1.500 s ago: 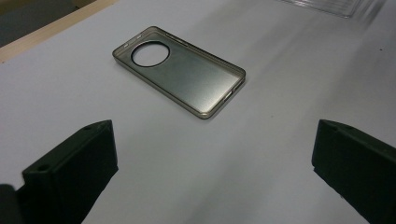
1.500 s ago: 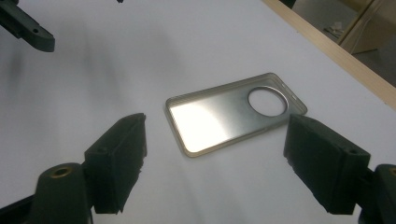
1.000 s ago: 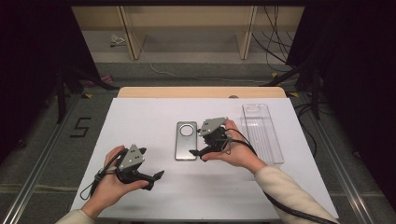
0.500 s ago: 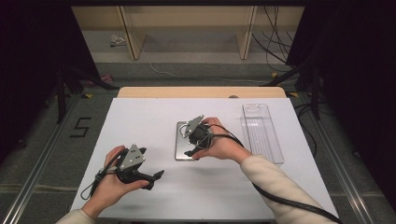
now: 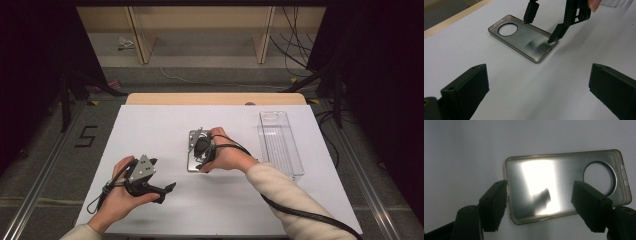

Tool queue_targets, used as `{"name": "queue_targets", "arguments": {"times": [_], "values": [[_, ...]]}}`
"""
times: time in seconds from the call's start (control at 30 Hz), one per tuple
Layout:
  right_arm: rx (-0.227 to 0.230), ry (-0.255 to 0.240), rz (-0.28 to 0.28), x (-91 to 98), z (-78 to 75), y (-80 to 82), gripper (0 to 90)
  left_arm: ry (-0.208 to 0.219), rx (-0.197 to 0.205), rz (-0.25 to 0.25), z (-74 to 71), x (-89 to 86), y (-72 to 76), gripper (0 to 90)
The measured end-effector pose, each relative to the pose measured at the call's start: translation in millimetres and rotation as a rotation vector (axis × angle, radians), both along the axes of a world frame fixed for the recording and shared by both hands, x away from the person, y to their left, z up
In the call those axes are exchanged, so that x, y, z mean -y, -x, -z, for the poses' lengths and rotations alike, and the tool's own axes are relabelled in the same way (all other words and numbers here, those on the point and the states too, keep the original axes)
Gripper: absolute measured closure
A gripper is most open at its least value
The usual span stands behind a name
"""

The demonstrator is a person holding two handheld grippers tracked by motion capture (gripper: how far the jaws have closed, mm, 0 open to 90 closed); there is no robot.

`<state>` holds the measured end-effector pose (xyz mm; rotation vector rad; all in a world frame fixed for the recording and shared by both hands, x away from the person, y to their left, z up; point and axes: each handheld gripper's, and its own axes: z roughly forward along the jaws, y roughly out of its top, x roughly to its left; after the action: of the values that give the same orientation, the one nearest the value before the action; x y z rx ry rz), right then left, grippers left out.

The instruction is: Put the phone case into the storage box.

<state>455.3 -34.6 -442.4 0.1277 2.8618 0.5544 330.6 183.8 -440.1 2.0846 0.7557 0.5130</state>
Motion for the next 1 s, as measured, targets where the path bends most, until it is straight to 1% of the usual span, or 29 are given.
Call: {"name": "queue_targets", "arguments": {"times": [0.07, 0.13, 0.23, 0.3, 0.47, 0.5, 0.57, 0.67, 0.73, 0.77, 0.8, 0.9, 1.0], "values": [[0.003, 0.016, -0.016, -4.0, 1.8, -0.8, 30.2, 0.000, 0.001, 0.000, 0.1, 0.0, 0.0, 2.2], [-0.008, 0.034, -0.013, -7.5, 3.4, 0.1, 30.7, 0.001, 0.002, 0.001, -0.1, -0.3, -0.1, 2.2], [-0.005, 0.075, -0.031, -11.0, 5.9, 0.4, 31.3, 0.003, 0.000, 0.001, 0.2, -0.1, -0.1, 2.2], [-0.013, 0.093, -0.033, -13.5, 7.9, 1.8, 32.0, 0.005, 0.002, 0.000, 0.2, 0.2, 0.0, 2.2], [-0.007, 0.132, -0.052, -17.5, 10.9, 3.9, 36.5, 0.004, 0.000, 0.001, 0.2, 0.3, 0.1, 2.2], [-0.006, 0.147, -0.065, -18.1, 11.0, 3.8, 37.6, 0.003, 0.000, 0.001, 0.2, 0.4, 0.1, 2.3], [-0.008, 0.154, -0.066, -18.8, 11.5, 4.6, 38.8, 0.003, 0.001, 0.002, 0.1, 0.4, 0.2, 2.3], [-0.002, 0.179, -0.083, -21.3, 14.3, 7.2, 42.0, 0.004, 0.001, 0.001, 0.3, 0.4, 0.1, 2.3], [0.003, 0.186, -0.098, -22.5, 15.7, 7.7, 44.3, 0.004, 0.001, 0.001, 0.3, 0.3, 0.1, 2.3], [0.004, 0.189, -0.095, -23.1, 16.0, 8.4, 45.1, 0.003, 0.001, 0.001, 0.2, 0.4, 0.2, 2.3], [-0.003, 0.193, -0.096, -23.8, 16.1, 8.7, 46.0, 0.003, 0.001, 0.001, 0.2, 0.4, 0.2, 2.3], [0.000, 0.199, -0.104, -24.5, 15.8, 8.6, 47.1, 0.003, 0.001, 0.004, 0.2, 0.4, 0.2, 2.4], [-0.013, 0.215, -0.109, -25.6, 15.1, 8.8, 51.9, 0.006, 0.004, 0.004, 0.0, 0.6, 0.3, 2.5]]}}
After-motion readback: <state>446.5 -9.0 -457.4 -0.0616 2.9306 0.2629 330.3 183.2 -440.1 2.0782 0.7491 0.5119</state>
